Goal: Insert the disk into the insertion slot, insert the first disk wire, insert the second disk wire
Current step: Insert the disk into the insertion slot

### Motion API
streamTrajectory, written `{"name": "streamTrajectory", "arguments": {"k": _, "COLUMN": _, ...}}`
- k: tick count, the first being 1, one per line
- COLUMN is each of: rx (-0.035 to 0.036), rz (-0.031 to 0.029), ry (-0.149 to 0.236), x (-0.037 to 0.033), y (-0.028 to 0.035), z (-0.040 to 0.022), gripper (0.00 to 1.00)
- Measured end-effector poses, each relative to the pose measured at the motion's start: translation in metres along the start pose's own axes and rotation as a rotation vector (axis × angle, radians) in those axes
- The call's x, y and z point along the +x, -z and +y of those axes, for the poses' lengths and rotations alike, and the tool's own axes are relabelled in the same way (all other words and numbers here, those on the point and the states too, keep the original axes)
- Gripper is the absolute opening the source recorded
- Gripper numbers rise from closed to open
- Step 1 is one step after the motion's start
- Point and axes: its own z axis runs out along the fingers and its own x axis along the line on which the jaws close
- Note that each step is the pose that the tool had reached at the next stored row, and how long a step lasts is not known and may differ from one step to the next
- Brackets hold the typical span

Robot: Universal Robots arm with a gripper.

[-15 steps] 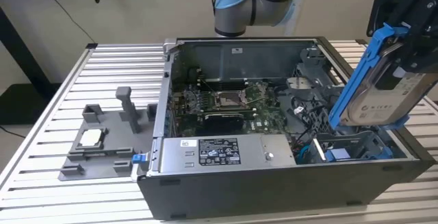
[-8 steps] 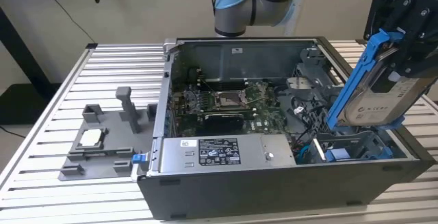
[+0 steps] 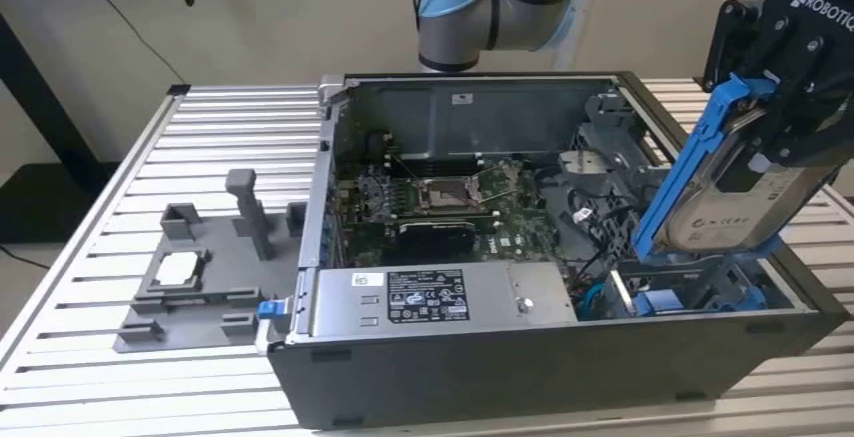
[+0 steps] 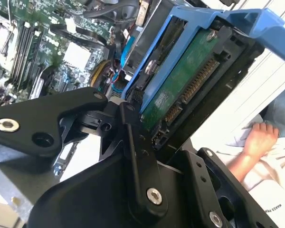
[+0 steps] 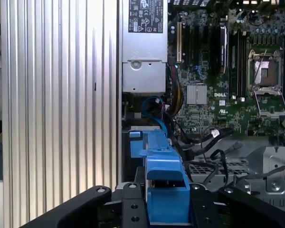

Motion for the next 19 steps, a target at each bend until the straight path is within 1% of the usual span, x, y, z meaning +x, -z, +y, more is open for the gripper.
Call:
{"name": "streamTrajectory", "arguments": {"k": 4, "rx": 0.0020, "rz": 0.0001, "ry": 0.003, "x": 0.0001, "y": -0.0063, "z": -0.0003, "gripper": 0.33}}
{"name": "streamTrajectory", "arguments": {"k": 15, "rx": 0.0018, "rz": 0.0008, "ry": 0.018, "x": 0.0000, "y": -0.0257, "z": -0.0027, "gripper": 0.33}}
{"name": "streamTrajectory", "arguments": {"k": 19, "rx": 0.0018, "rz": -0.0008, "ry": 0.018, "x": 0.0000, "y": -0.0298, "z": -0.0051, "gripper": 0.33}}
